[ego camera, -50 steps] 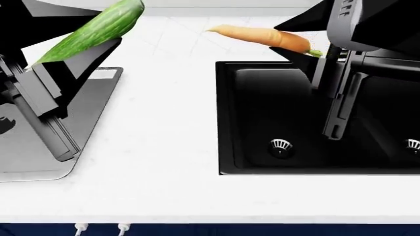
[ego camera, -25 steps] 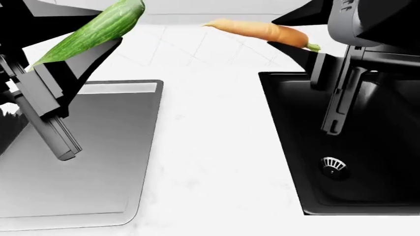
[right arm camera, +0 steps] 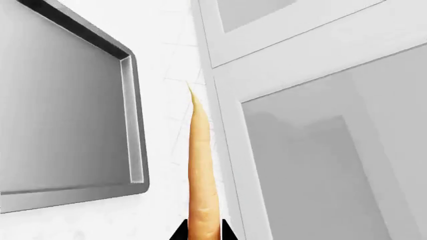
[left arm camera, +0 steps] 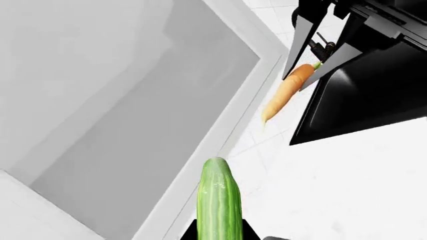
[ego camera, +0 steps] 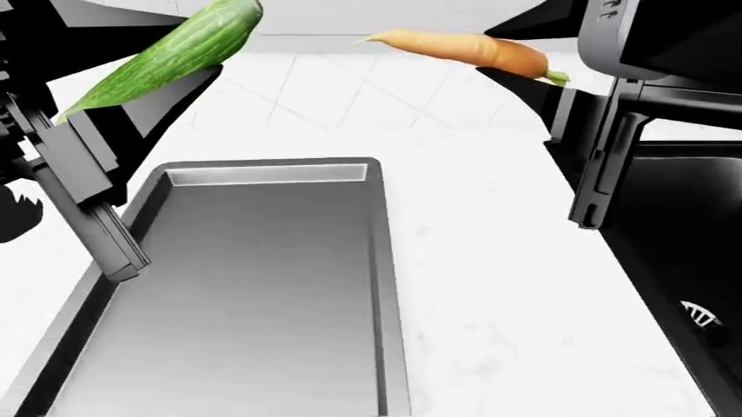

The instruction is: Place the two vegetables and bowl onto the tray for setting up a vegetable dip station.

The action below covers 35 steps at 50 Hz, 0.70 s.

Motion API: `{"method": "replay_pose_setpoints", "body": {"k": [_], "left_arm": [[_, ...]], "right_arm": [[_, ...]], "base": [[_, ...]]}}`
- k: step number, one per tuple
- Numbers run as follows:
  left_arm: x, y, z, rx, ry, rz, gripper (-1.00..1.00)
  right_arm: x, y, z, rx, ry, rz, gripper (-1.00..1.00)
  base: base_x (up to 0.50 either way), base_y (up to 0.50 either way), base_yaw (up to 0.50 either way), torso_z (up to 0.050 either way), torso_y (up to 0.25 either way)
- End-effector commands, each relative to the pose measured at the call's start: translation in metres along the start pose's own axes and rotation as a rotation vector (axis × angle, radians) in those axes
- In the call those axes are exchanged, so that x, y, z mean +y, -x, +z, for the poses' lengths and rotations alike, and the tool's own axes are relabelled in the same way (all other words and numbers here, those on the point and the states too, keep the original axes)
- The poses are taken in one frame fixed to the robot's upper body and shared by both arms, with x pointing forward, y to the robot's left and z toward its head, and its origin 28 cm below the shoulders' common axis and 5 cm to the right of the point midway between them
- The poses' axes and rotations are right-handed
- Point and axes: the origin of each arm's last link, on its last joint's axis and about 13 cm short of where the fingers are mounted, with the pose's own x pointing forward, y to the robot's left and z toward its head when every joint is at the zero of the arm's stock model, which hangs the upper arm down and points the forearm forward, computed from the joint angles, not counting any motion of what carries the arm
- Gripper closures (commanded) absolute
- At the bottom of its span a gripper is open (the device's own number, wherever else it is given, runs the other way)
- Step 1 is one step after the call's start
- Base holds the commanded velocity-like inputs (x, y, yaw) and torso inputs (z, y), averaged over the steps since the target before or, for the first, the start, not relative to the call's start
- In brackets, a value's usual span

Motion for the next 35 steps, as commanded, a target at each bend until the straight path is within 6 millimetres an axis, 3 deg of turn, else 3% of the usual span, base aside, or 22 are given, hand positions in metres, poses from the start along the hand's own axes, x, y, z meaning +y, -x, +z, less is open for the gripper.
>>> {"method": "replay_pose_setpoints", "body": {"k": [1, 15, 19, 24, 28, 35], "left_arm": [[0.001, -0.002, 0.001, -0.011, -0.005, 0.009, 1.0], [0.001, -0.001, 0.001, -0.015, -0.005, 0.007, 1.0], [0.004, -0.006, -0.002, -0.001, 0.007, 0.003, 1.0], [0.023, -0.041, -0.021, 0.095, 0.05, -0.102, 1.0], [0.042, -0.084, -0.054, 0.234, 0.066, -0.218, 1.0], [0.056, -0.118, -0.078, 0.355, 0.047, -0.281, 1.0]], "right_arm": [[-0.002, 0.001, 0.0, 0.004, 0.016, -0.024, 1.0], [-0.002, 0.001, 0.0, 0.002, 0.011, -0.028, 1.0], [-0.002, 0.001, 0.0, -0.035, -0.065, -0.033, 1.0], [-0.008, -0.022, -0.02, 0.009, -0.175, 0.028, 1.0], [-0.015, -0.051, -0.042, 0.107, -0.236, 0.149, 1.0], [-0.025, -0.094, -0.068, 0.209, -0.28, 0.275, 1.0]], "base": [[0.0, 0.5, 0.0, 0.0, 0.0], [0.0, 0.5, 0.0, 0.001, 0.0], [0.05, 0.25, 0.0, 0.0, 0.0], [0.0, 0.0, 0.0, 0.0, 0.002], [0.0, 0.0, 0.0, 0.0, 0.0], [0.0, 0.0, 0.0, 0.0, 0.0]]}}
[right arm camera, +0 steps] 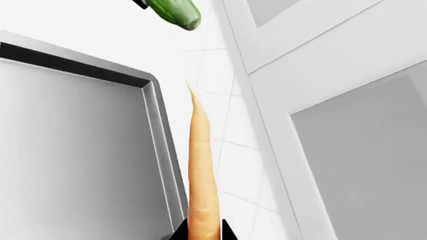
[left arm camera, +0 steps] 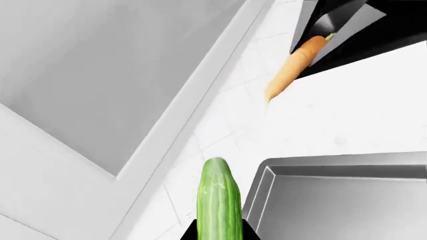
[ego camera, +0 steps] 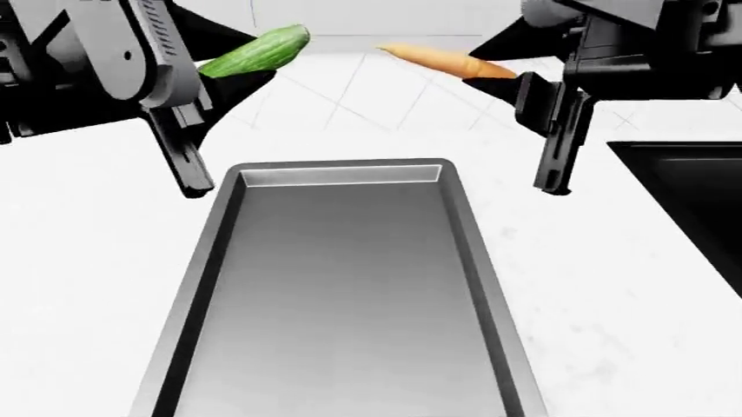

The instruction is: Place the two vegetables and bowl onto the tray for setting up a vegetable dip station.

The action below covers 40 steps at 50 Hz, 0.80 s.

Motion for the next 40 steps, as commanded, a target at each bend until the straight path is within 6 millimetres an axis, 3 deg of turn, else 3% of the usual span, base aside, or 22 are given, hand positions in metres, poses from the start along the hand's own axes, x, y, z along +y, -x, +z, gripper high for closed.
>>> {"method": "replay_pose_setpoints", "body": {"k": [1, 10, 16, 26, 40], "left_arm": [[0.034, -0.057, -0.031, 0.238, -0.035, -0.108, 1.0], [0.051, -0.088, -0.048, 0.34, -0.051, -0.095, 1.0], [0.055, -0.089, -0.051, 0.365, -0.061, -0.083, 1.0], [0.057, -0.072, -0.051, 0.383, -0.043, -0.027, 1.0], [0.065, -0.064, -0.042, 0.387, -0.046, -0.008, 1.0]], "right_arm": [[-0.026, -0.058, -0.031, 0.165, -0.088, 0.145, 1.0], [-0.045, -0.114, -0.047, 0.271, -0.068, 0.189, 1.0], [-0.047, -0.141, -0.047, 0.269, -0.058, 0.2, 1.0], [-0.021, -0.188, -0.05, 0.249, -0.063, 0.248, 1.0], [0.012, -0.209, -0.069, 0.271, -0.09, 0.313, 1.0]], "base": [[0.0, 0.0, 0.0, 0.0, 0.0], [0.0, 0.0, 0.0, 0.0, 0.0], [0.0, 0.0, 0.0, 0.0, 0.0], [0.0, 0.0, 0.0, 0.0, 0.001], [0.0, 0.0, 0.0, 0.0, 0.001]]}}
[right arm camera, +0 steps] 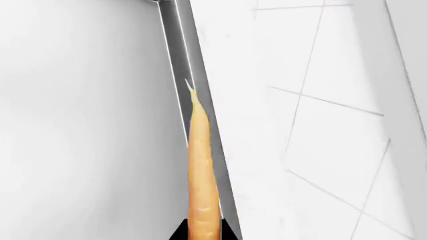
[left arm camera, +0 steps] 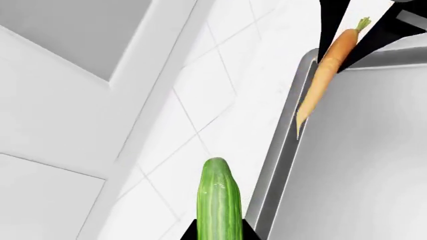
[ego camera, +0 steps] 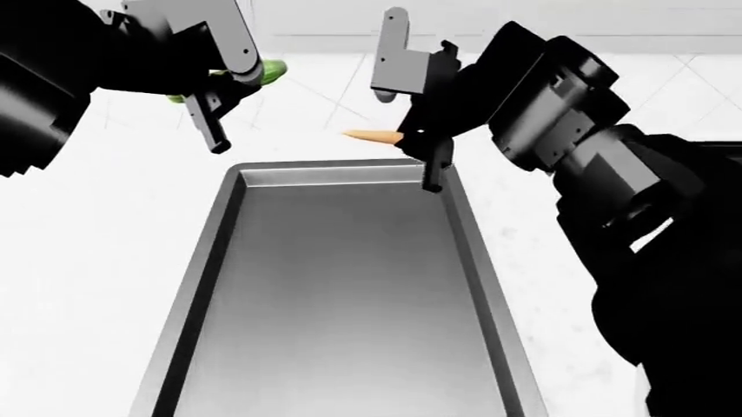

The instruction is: Place the two vegetables and bowl onto the tray for setting up a vegetable dip station.

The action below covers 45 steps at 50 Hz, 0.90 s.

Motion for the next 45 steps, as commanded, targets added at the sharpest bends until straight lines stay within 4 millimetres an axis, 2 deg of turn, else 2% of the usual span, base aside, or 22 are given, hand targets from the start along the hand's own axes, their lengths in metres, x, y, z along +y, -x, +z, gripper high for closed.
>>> {"method": "replay_pose_setpoints", "body": {"k": [1, 9, 10, 34, 35, 45], "left_arm": [[0.007, 0.006, 0.003, 0.009, 0.0, 0.025, 1.0], [0.005, 0.005, 0.002, 0.013, 0.0, 0.025, 1.0], [0.003, 0.006, -0.001, 0.015, 0.005, 0.026, 1.0], [-0.001, 0.004, -0.006, 0.03, 0.007, 0.026, 1.0], [-0.001, 0.004, -0.006, 0.032, 0.009, 0.027, 1.0], [0.0, 0.002, -0.005, 0.026, 0.005, 0.031, 1.0]], "right_arm": [[0.019, -0.03, -0.011, 0.029, -0.004, 0.05, 1.0], [0.025, -0.036, -0.018, 0.041, -0.014, 0.051, 1.0], [0.026, -0.036, -0.025, 0.054, -0.036, 0.032, 1.0], [0.032, -0.04, -0.036, 0.084, -0.046, 0.006, 1.0], [0.032, -0.04, -0.036, 0.086, -0.051, 0.002, -1.0], [0.03, -0.037, -0.035, 0.072, -0.078, -0.024, -1.0]], "base": [[0.0, 0.0, 0.0, 0.0, 0.0], [0.0, 0.0, 0.0, 0.001, 0.0], [0.0, 0.0, 0.0, 0.0, 0.0], [0.0, 0.0, 0.0, 0.0, 0.0], [0.0, 0.0, 0.0, 0.0, 0.0], [0.0, 0.0, 0.0, 0.0, 0.0]]}}
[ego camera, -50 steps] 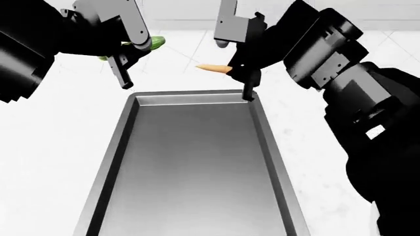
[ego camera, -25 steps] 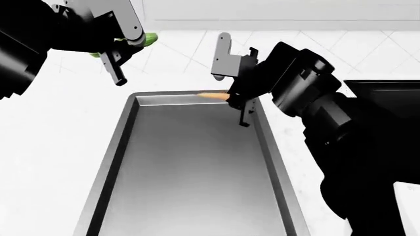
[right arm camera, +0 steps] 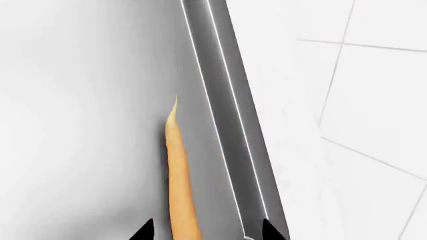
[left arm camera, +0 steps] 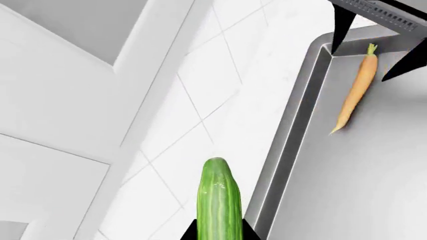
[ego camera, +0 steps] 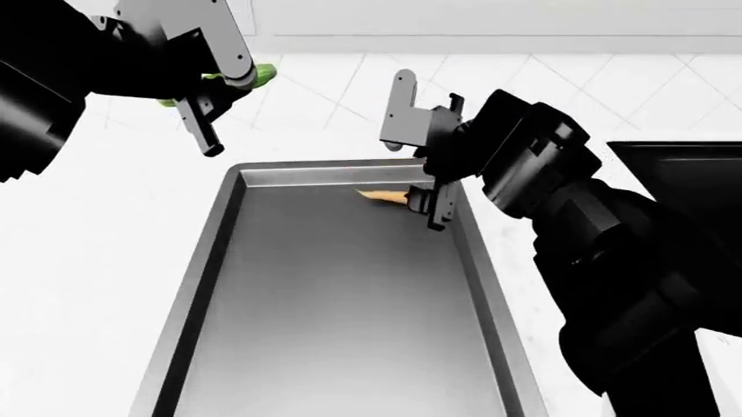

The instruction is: Place the two vegetables and bowl onto the tray for setting up a vegetable dip station.

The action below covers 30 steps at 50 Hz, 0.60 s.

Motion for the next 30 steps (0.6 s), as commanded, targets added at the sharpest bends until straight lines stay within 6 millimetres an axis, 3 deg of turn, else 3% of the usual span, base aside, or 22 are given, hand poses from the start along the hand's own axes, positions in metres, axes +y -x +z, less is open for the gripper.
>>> {"method": "replay_pose_setpoints", "body": {"k": [1, 10, 14, 16, 18, 19, 20, 24, 30], "left_arm": [[0.001, 0.0, 0.002, -0.009, 0.0, 0.012, 1.0], [0.0, -0.001, 0.002, -0.012, -0.006, 0.008, 1.0], [-0.006, -0.003, 0.005, -0.02, -0.02, -0.028, 1.0], [-0.006, -0.003, 0.005, -0.02, -0.02, -0.028, 1.0], [-0.007, -0.005, 0.007, -0.033, -0.021, -0.069, 1.0], [-0.007, -0.005, 0.007, -0.033, -0.021, -0.069, 1.0], [-0.007, -0.008, 0.009, -0.047, 0.035, -0.11, 1.0], [-0.011, -0.017, 0.009, -0.059, 0.062, -0.166, 1.0], [-0.017, -0.026, 0.002, -0.047, 0.11, -0.214, 1.0]], "right_arm": [[-0.001, 0.002, 0.0, -0.01, -0.024, -0.022, -1.0], [-0.016, 0.02, 0.007, -0.06, -0.028, -0.065, -1.0], [-0.04, 0.056, 0.015, -0.089, 0.013, -0.137, -1.0], [-0.04, 0.056, 0.015, -0.089, 0.013, -0.137, -1.0], [-0.055, 0.084, 0.009, -0.086, 0.012, -0.201, -1.0], [-0.055, 0.084, 0.009, -0.085, 0.012, -0.201, -1.0], [-0.056, 0.098, -0.001, -0.061, -0.011, -0.212, -1.0], [-0.056, 0.121, -0.003, -0.032, -0.02, -0.266, -1.0], [-0.063, 0.139, 0.002, -0.027, -0.023, -0.308, -1.0]], "base": [[0.0, 0.0, 0.0, 0.0, 0.0], [0.0, 0.0, 0.0, 0.0, 0.0], [0.0, 0.0, 0.0, 0.0, 0.0], [0.0, 0.0, 0.0, 0.0, 0.0], [0.0, 0.0, 0.0, 0.0, 0.0], [0.0, 0.0, 0.0, 0.0, 0.0], [0.0, 0.0, 0.0, 0.0, 0.0], [0.0, 0.0, 0.0, 0.0, 0.0], [0.0, 0.0, 0.0, 0.0, 0.0]]}}
